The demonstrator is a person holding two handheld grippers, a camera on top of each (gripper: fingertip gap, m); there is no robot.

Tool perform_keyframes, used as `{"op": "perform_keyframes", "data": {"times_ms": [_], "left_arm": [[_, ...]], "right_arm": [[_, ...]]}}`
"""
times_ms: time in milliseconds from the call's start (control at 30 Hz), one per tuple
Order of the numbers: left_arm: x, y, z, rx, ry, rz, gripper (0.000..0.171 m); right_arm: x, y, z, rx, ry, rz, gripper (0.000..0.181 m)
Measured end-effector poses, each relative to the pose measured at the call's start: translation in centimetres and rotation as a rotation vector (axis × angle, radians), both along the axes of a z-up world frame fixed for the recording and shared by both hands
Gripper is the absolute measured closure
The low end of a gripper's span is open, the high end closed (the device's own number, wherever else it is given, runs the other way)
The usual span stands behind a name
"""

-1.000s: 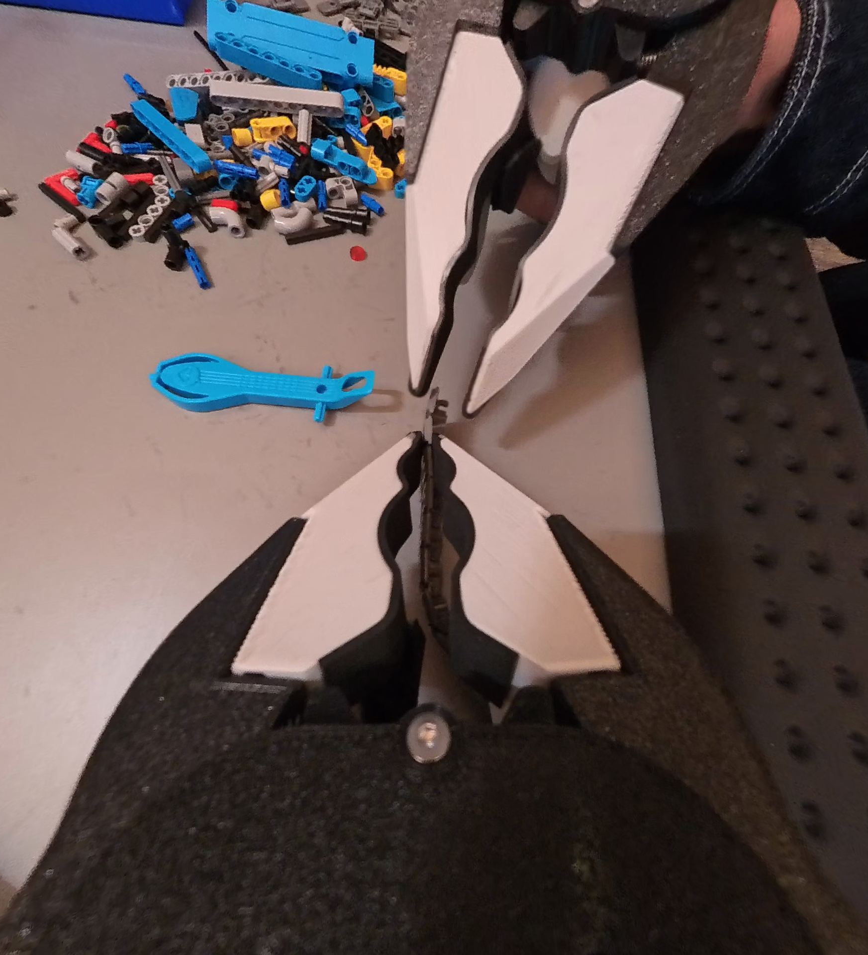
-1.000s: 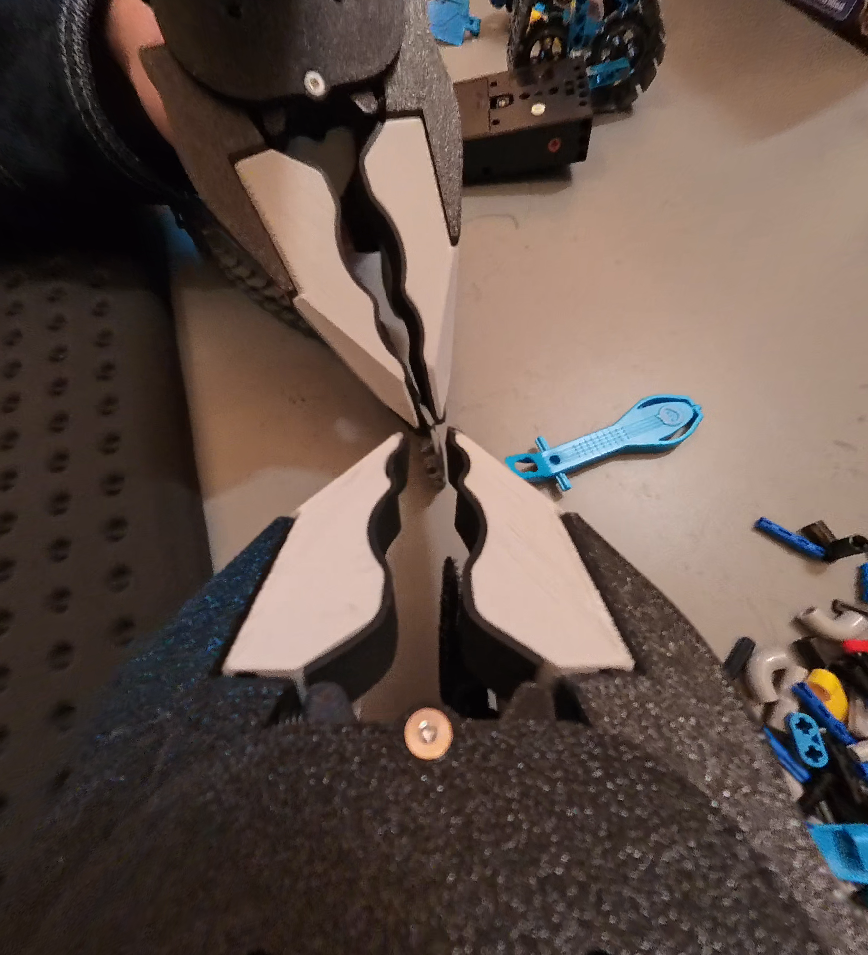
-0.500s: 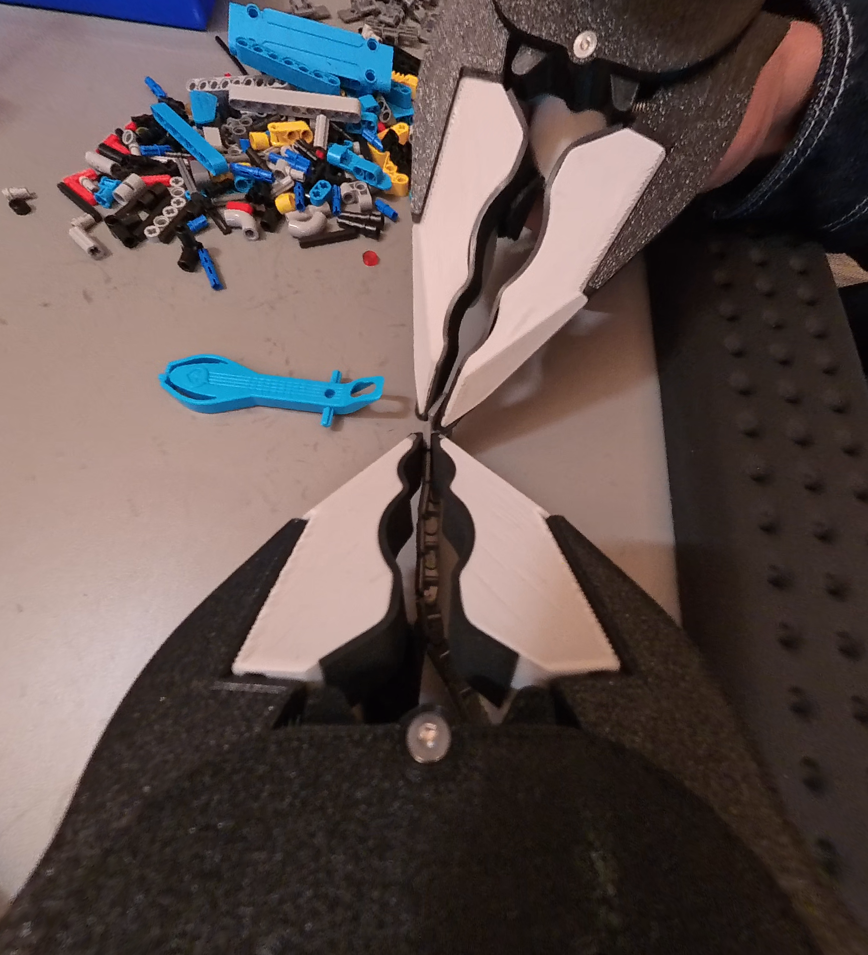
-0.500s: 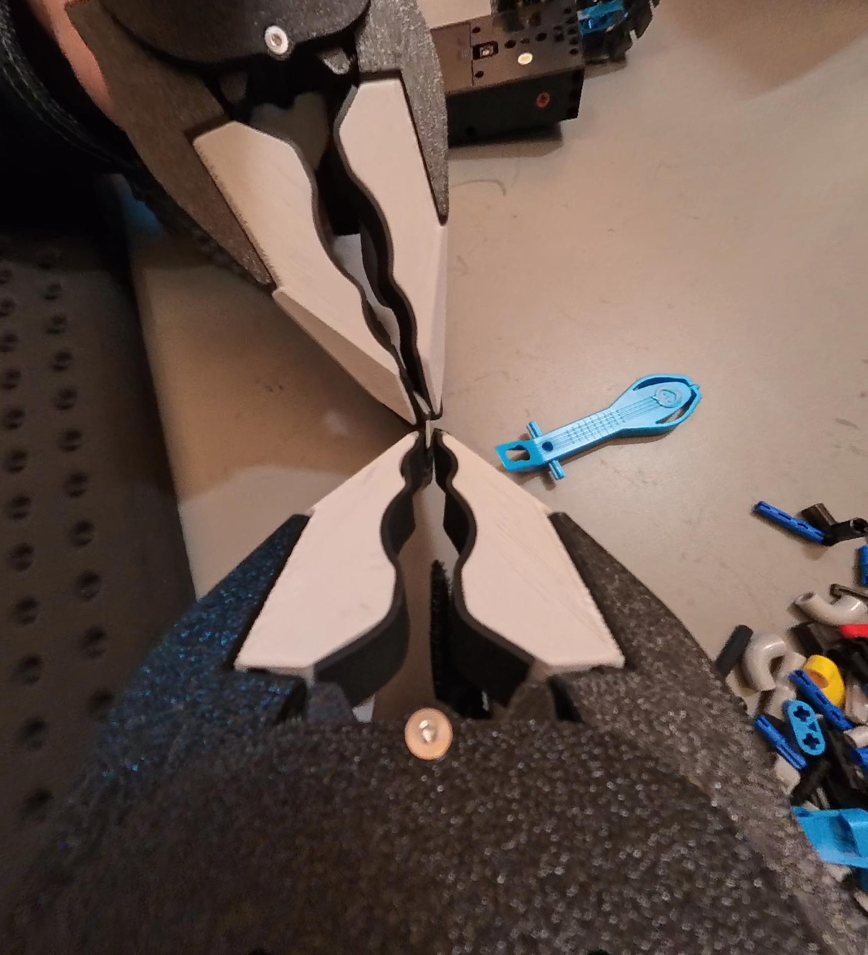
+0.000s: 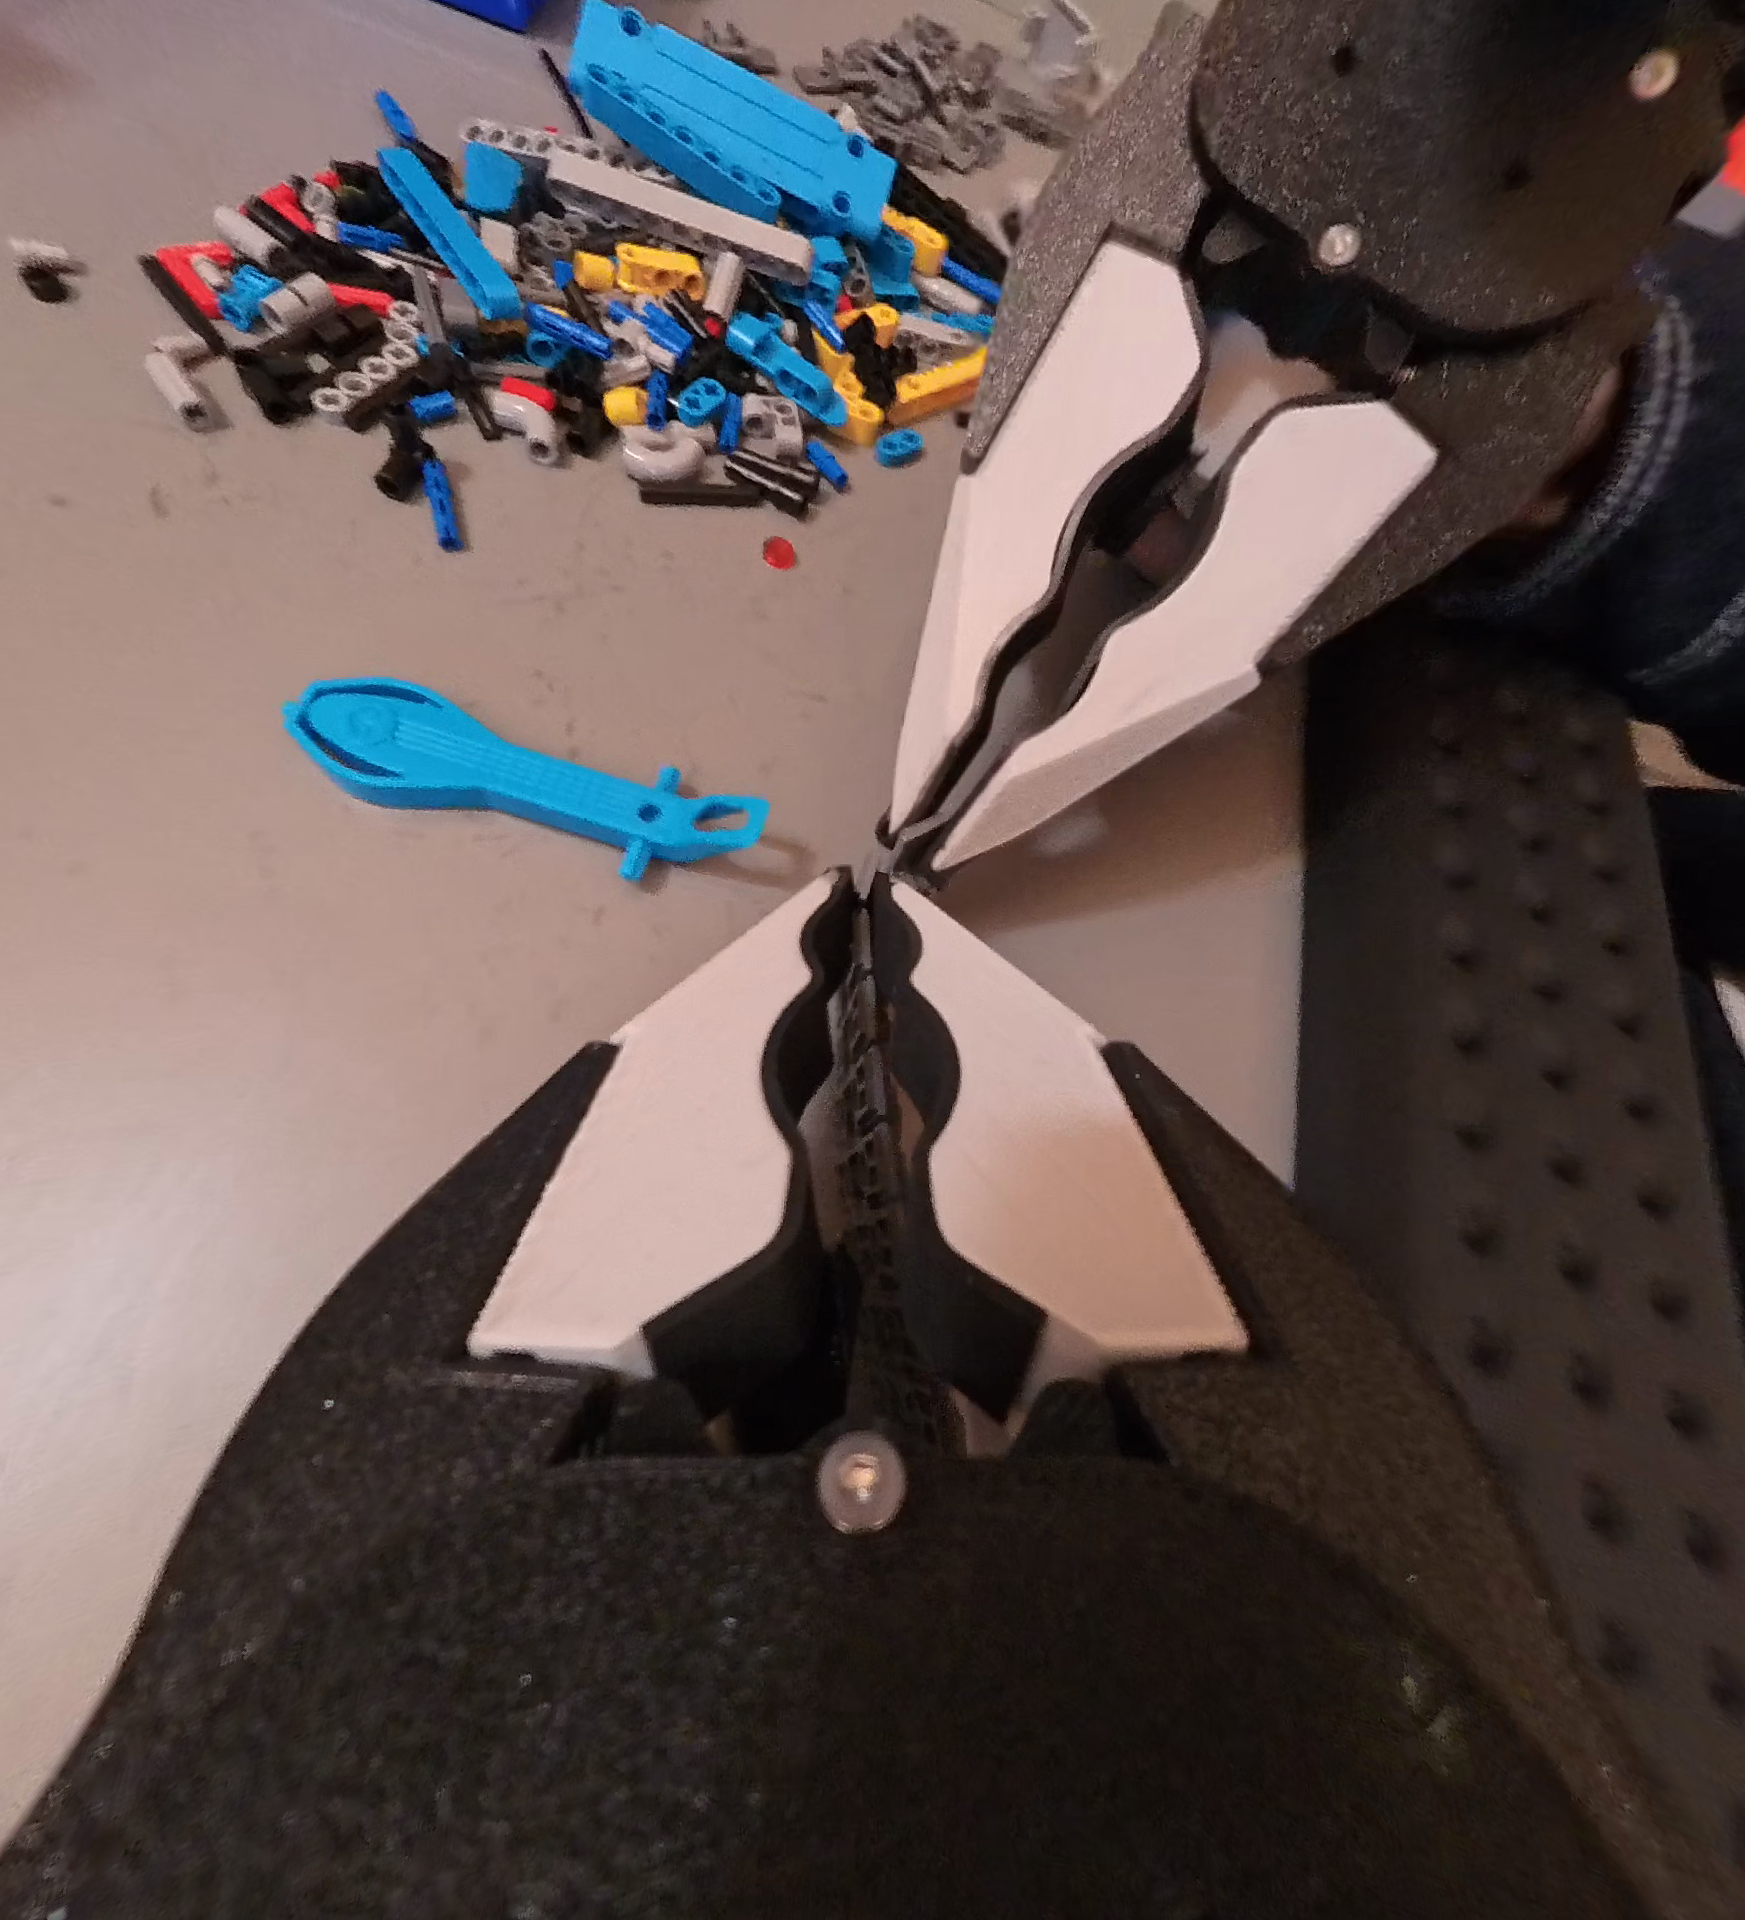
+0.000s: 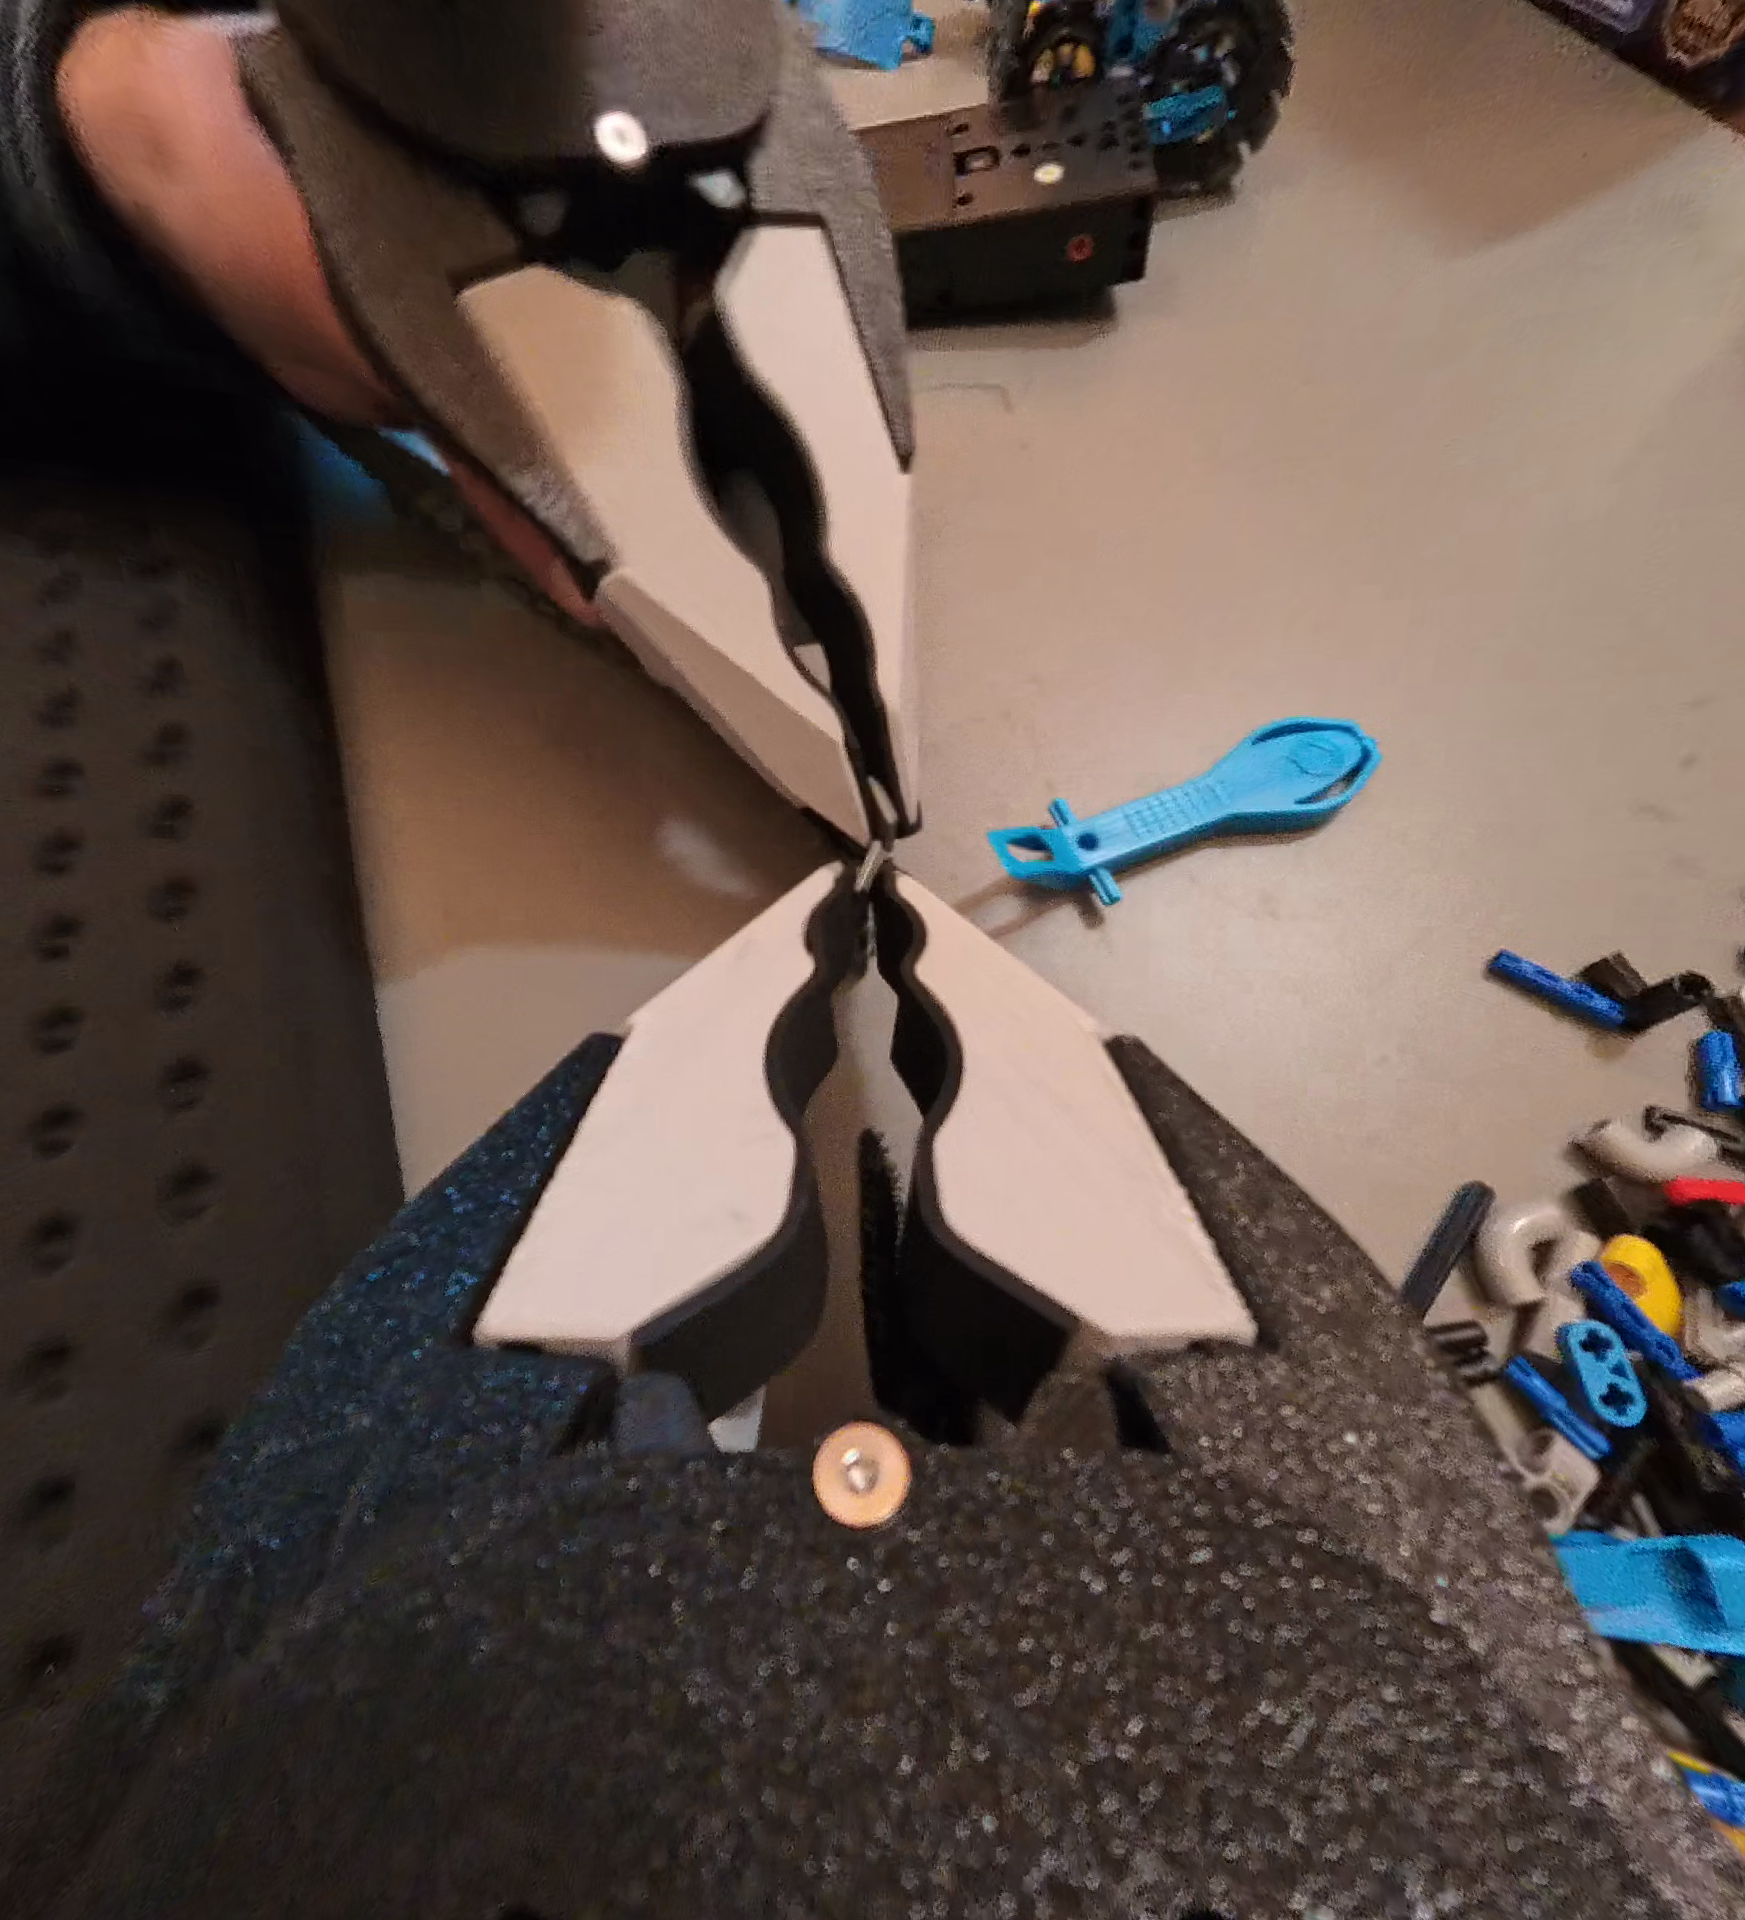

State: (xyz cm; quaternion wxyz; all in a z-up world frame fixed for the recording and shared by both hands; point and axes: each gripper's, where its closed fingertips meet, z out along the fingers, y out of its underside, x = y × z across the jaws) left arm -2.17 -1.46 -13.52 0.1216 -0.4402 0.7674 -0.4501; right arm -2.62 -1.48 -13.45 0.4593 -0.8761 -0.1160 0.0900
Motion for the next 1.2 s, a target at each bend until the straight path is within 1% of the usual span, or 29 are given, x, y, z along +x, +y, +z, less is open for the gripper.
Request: {"op": "perform_keyframes", "data": {"times_ms": [67,200,300,400,433,467,500,533,567,600,633,667,733,767,800,833,867,933,1000,1033,1100,1133,1200], "left_arm": [[0.4,0.1,0.0,0.042,-0.023,0.033,0.171],[0.6,0.2,0.0,0.083,-0.054,0.076,0.171],[0.9,0.3,0.0,0.049,-0.044,0.098,0.171],[1.0,0.3,0.0,0.014,-0.028,0.105,0.171],[1.6,1.8,0.0,0.051,-0.045,0.180,0.171],[2.6,4.9,0.0,0.141,-0.080,0.299,0.171],[3.1,7.0,-0.1,0.134,-0.068,0.346,0.171],[3.0,7.4,0.0,0.012,-0.019,0.349,0.171],[2.6,7.1,0.0,-0.015,-0.015,0.323,0.171],[2.3,6.0,0.0,0.058,-0.050,0.271,0.171],[2.0,4.3,0.0,0.096,-0.065,0.199,0.171],[1.7,2.9,0.1,0.086,-0.058,0.140,0.171],[1.2,1.6,0.4,0.055,-0.051,0.055,0.171],[0.8,1.2,0.2,0.037,-0.037,0.019,0.170],[0.5,1.1,0.1,0.022,-0.028,0.004,0.170],[0.4,1.1,0.1,0.014,-0.025,-0.005,0.170],[0.3,0.8,0.1,0.018,-0.027,-0.031,0.170],[0.1,0.4,0.0,0.086,-0.064,-0.067,0.169],[0.0,0.0,-0.1,0.160,-0.109,-0.092,0.169],[0.0,-0.1,-0.1,0.175,-0.121,-0.097,0.169],[-0.2,-0.2,-0.2,0.163,-0.106,-0.094,0.167],[-0.2,-0.1,-0.2,0.148,-0.085,-0.086,0.160],[-0.2,0.4,-0.1,0.121,-0.057,-0.069,0.147]], "right_arm": [[0.3,0.1,-0.1,0.001,-0.033,-0.015,0.181],[0.6,0.0,-0.1,-0.006,-0.032,-0.065,0.180],[1.0,0.1,-0.2,-0.018,-0.012,-0.112,0.181],[1.0,0.1,-0.2,-0.018,-0.029,-0.121,0.181],[0.0,-0.1,-0.1,-0.021,-0.011,-0.063,0.181],[-2.1,-0.4,-0.2,-0.028,0.025,0.013,0.180],[-2.9,-0.4,-0.1,-0.012,-0.036,0.029,0.181],[-2.6,-0.4,-0.1,-0.008,-0.057,0.002,0.181],[-2.0,-0.5,-0.1,-0.014,-0.024,-0.025,0.181],[-1.7,-0.6,0.3,0.000,0.045,-0.029,0.181],[-1.3,-0.6,1.1,0.028,0.089,-0.035,0.181],[-1.2,-0.8,1.6,0.047,0.123,-0.030,0.180],[-0.6,-1.1,1.4,0.028,0.150,-0.052,0.181],[0.8,-1.4,1.7,0.040,0.122,-0.099,0.180],[3.3,-2.0,2.4,0.065,0.089,-0.183,0.180],[6.6,-3.2,3.2,0.072,0.066,-0.297,0.180],[10.3,-5.1,3.5,0.043,0.047,-0.426,0.180],[17.1,-10.0,4.1,-0.022,0.010,-0.659,0.180],[22.4,-14.9,4.9,-0.021,-0.056,-0.846,0.180],[24.1,-16.8,4.5,-0.051,-0.048,-0.906,0.180],[25.6,-19.1,2.9,-0.130,0.008,-0.945,0.179],[26.2,-19.6,2.7,-0.129,0.004,-0.957,0.178],[26.7,-20.1,2.8,-0.106,-0.004,-0.959,0.169]]}}
